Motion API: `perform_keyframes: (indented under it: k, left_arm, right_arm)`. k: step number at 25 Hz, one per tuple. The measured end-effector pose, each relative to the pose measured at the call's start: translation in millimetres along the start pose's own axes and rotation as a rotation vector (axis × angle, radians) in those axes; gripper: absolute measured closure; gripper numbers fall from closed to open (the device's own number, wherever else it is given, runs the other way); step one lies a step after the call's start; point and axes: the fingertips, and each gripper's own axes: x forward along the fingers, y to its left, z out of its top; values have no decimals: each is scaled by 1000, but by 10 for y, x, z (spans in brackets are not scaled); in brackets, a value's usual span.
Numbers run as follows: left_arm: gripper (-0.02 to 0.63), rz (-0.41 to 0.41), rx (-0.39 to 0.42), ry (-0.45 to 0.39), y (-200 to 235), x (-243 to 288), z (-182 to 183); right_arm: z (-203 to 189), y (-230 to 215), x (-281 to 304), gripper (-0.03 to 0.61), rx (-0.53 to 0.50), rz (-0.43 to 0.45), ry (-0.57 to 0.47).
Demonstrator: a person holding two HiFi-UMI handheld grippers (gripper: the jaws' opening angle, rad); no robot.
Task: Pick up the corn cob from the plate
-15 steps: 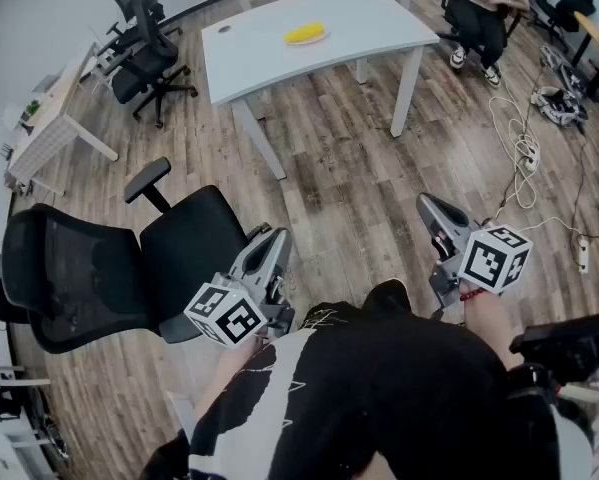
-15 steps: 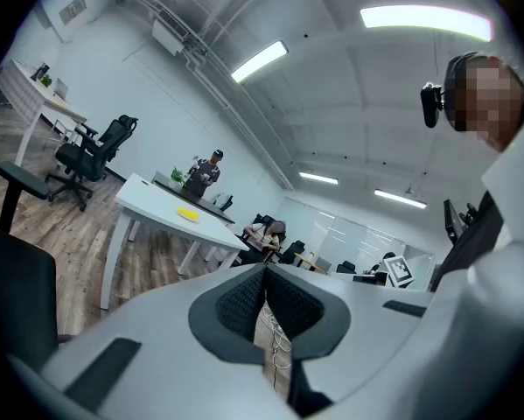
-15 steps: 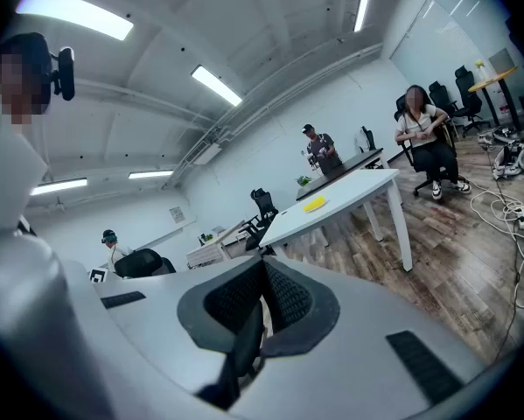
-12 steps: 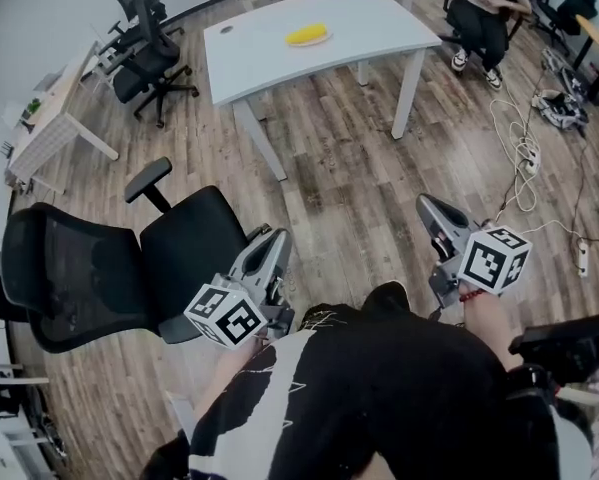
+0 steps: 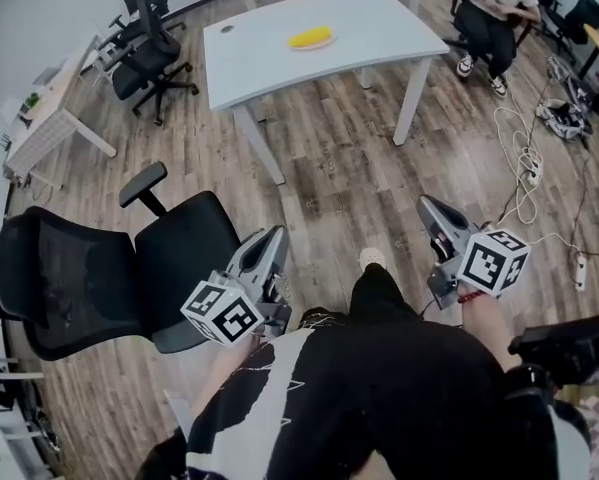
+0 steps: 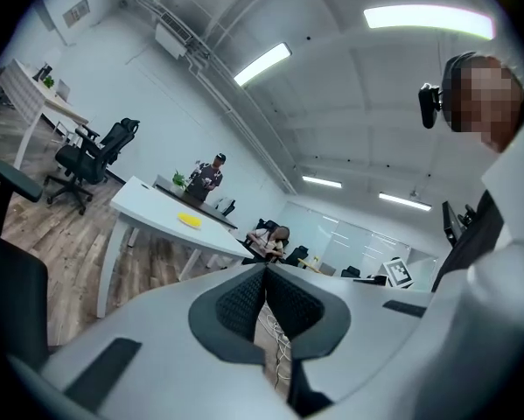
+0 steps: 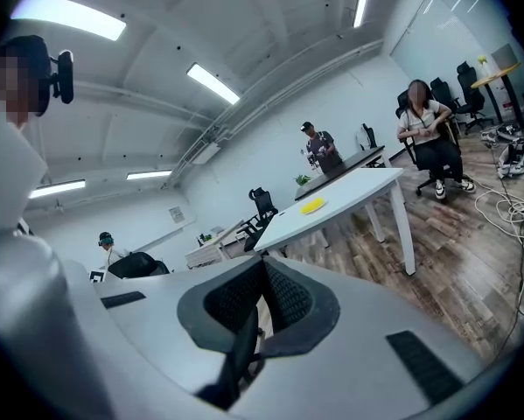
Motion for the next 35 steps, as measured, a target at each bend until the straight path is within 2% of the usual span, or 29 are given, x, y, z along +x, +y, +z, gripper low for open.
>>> perform_keyframes:
  k: [5, 11, 16, 24, 29, 35]
  left_arm:
    - [600, -6, -26, -75, 160, 492, 275]
    - [600, 68, -10, -65, 433, 1221, 506]
    - [600, 93, -10, -73, 573, 1756, 622]
    - [600, 129, -31, -107, 748, 2337, 657]
    - [600, 187, -61, -107, 919, 2506, 626]
    - [600, 210, -64, -88, 1032, 2609, 643]
  right_arm:
    - [424, -386, 407, 565, 21, 33, 4]
    - [1025, -677, 1010, 565, -17, 172, 33]
    - [1392, -899, 1485, 565, -16, 265, 62]
    - [1652, -1262, 1972, 565, -57, 321, 152]
    - [1653, -1492, 2180, 565, -25, 319, 191]
    - [1589, -1596, 2327, 565, 27, 328, 210]
